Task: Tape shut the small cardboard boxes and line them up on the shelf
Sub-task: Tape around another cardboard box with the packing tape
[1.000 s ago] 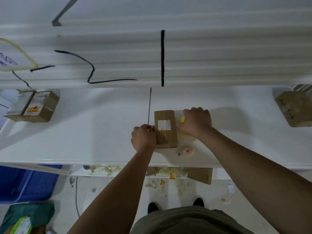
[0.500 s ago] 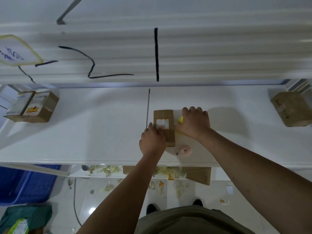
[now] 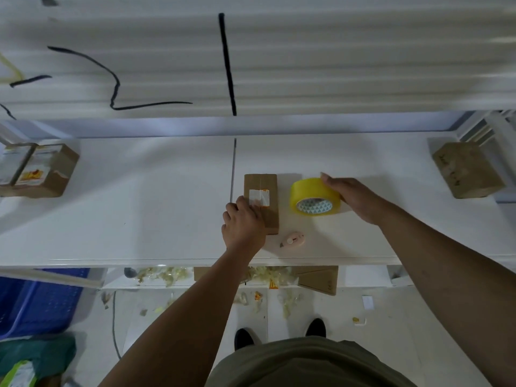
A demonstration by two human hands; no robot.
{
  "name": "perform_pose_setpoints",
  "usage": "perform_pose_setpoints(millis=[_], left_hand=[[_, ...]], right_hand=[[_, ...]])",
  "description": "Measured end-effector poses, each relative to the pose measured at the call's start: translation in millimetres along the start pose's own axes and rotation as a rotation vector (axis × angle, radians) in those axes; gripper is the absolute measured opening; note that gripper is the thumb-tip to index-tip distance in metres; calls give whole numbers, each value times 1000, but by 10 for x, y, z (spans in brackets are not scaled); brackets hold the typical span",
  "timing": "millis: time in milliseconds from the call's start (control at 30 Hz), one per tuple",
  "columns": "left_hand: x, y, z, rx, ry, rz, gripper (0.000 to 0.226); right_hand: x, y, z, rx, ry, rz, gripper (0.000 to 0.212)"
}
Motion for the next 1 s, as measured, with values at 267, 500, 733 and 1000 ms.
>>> perform_pose_setpoints(millis=[267, 500, 733, 1000], left_hand=[[14, -33, 51, -42, 42, -27, 40], [26, -115, 124, -139, -28, 3, 40], [7, -92, 91, -160, -74, 55, 44], [-152, -7, 46, -33, 36, 75, 40]], right_hand=[[-566, 15, -321, -23, -726, 308, 76], [-243, 71, -344, 53, -1111, 446, 76], [147, -247, -743, -499, -879, 547, 39], [927, -652, -619, -633, -829, 147, 9]])
Point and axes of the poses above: each hand's wrist, its own y-axis towards the middle knuckle, its own x-axis out of the palm, z = x × y, the point moved 8 cm from there along y, towards the middle knuckle, and after that the axes turned 8 degrees about x, right-handed, at the moved point
